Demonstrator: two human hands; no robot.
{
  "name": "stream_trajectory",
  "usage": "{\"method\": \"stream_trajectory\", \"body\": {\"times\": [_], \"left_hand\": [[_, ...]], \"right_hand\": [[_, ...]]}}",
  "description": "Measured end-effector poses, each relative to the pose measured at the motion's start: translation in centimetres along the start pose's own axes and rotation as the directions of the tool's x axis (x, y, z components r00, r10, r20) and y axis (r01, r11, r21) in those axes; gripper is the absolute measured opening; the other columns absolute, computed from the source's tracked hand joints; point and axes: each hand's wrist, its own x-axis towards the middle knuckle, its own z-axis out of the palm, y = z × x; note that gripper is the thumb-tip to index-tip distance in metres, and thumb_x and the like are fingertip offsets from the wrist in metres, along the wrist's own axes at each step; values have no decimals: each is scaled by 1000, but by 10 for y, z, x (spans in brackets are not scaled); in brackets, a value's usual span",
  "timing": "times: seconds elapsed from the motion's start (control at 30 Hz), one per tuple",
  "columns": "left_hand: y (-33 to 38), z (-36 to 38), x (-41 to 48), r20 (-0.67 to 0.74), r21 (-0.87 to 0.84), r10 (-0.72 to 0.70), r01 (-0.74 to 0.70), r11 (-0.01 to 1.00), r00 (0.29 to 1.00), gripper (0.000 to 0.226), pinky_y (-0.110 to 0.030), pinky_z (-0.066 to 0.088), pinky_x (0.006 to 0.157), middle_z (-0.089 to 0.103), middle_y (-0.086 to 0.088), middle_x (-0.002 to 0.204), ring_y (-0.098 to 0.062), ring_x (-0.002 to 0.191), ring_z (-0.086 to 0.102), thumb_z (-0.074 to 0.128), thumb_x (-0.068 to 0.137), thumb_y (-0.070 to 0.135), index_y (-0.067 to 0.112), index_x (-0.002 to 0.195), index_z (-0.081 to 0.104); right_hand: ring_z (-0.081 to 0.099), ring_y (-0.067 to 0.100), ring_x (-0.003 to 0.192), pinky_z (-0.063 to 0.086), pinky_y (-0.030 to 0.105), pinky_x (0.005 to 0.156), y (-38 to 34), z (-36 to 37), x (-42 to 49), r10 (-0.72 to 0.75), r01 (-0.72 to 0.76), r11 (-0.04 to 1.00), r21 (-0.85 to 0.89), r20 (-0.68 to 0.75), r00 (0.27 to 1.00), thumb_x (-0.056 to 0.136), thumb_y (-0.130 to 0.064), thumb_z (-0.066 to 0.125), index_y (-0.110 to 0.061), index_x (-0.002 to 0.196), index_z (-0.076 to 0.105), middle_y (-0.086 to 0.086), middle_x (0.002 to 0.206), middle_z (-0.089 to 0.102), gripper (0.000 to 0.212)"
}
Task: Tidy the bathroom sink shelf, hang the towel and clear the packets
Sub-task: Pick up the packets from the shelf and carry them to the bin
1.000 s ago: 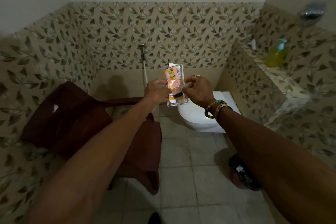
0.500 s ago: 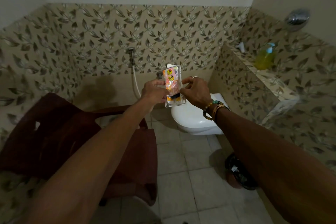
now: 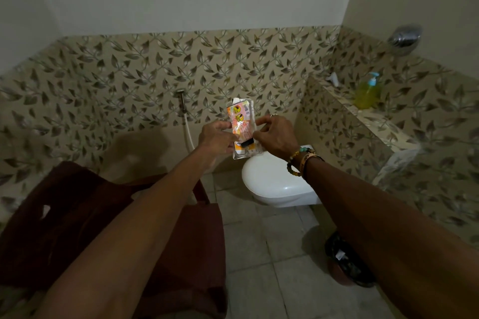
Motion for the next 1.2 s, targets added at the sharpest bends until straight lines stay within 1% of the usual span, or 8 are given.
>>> {"method": "stream_trajectory", "body": {"times": [0.23, 0.47, 0.57, 0.67, 0.8, 0.93, 1.1, 1.2], "left_hand": [[25, 39, 12, 44, 29, 24, -26, 999, 999, 40, -32, 59, 64, 72, -11, 89, -21, 69, 70, 76, 78, -2, 8, 116, 65], [49, 130, 11, 186, 69, 75, -89, 994, 980, 41, -34, 61, 67, 73, -17, 99, -23, 72, 69, 76, 80, -3, 6, 118, 65], [57, 180, 2, 282, 75, 100, -126, 989, 954, 42, -30, 61, 60, 71, -12, 91, -20, 67, 69, 76, 78, -4, 5, 118, 65], [59, 232, -11, 364, 57, 117, -147, 988, 924, 46, -42, 62, 76, 72, -12, 102, -28, 87, 72, 79, 76, -2, 6, 119, 65], [57, 280, -28, 447, 45, 139, -177, 983, 884, 36, -35, 60, 64, 70, -11, 95, -21, 75, 66, 76, 79, 0, 10, 113, 66], [56, 306, -35, 527, 59, 150, -212, 975, 837, 31, -48, 61, 82, 72, -15, 105, -28, 89, 71, 78, 79, 5, 17, 105, 67], [58, 316, -39, 604, 79, 142, -236, 968, 785, 40, -50, 60, 83, 73, -15, 105, -30, 93, 72, 78, 79, 4, 13, 117, 68], [60, 316, -42, 635, 90, 130, -239, 967, 761, 40, -48, 61, 82, 73, -16, 105, -28, 89, 72, 78, 79, 4, 13, 116, 68]], "right_hand": [[70, 22, 75, 59, 40, 72, 18, -36, 10, 45, -43, 997, 63, -36, 998, 84, -21, 73, -9, 115, 69, 11, 86, 75, 33], [69, 17, 71, 57, 30, 67, 69, -107, 3, 145, -136, 989, 63, -162, 976, 83, -18, 71, -7, 114, 70, 7, 83, 75, 33], [67, 14, 69, 50, 25, 62, 95, -148, -12, 202, -198, 979, 42, -243, 949, 81, -22, 71, -12, 109, 72, 3, 80, 74, 30], [65, 14, 67, 51, 27, 62, 117, -187, -32, 249, -264, 965, 0, -335, 909, 78, -22, 71, -17, 103, 75, 0, 74, 73, 26], [60, 4, 57, 41, 18, 52, 135, -222, -57, 286, -320, 947, -14, -413, 865, 74, -22, 71, -24, 92, 75, -7, 64, 69, 18], [62, 3, 57, 48, 23, 58, 142, -240, -77, 299, -353, 935, -28, -469, 831, 75, -27, 71, -31, 84, 70, -13, 56, 65, 10], [69, 15, 68, 55, 30, 65, 145, -243, -89, 350, -424, 905, -31, -512, 784, 78, -25, 72, -16, 99, 74, -2, 71, 73, 24], [70, 17, 66, 58, 34, 64, 143, -240, -94, 365, -442, 897, -18, -535, 762, 78, -24, 73, -20, 94, 72, -1, 70, 73, 17]]}}
